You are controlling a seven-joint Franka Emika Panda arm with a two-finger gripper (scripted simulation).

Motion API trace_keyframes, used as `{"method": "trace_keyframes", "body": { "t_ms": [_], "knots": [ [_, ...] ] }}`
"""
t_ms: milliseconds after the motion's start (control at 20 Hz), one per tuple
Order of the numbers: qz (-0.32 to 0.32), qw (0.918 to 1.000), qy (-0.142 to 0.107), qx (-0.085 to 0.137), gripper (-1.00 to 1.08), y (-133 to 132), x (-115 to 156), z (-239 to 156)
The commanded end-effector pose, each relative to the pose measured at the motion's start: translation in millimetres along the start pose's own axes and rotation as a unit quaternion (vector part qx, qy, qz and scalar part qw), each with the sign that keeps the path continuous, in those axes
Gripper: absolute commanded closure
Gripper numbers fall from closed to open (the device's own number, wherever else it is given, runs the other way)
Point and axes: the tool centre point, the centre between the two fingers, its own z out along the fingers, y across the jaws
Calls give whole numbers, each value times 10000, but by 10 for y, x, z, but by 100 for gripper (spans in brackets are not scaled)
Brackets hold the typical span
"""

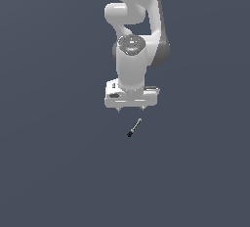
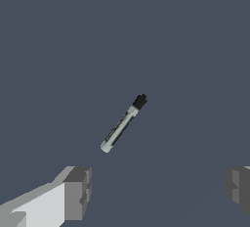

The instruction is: Pick up the object and move it to a goal position.

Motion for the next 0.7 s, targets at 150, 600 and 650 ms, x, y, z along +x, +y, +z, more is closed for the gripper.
{"method": "trace_keyframes", "body": {
  "t_ms": [150,600,650],
  "knots": [
    [6,10000,-30,26,-92,-20,-15,17],
    [64,9996,-210,182,-92,-143,-101,123],
    [59,9996,-202,175,-92,-139,-99,116]
  ]
}}
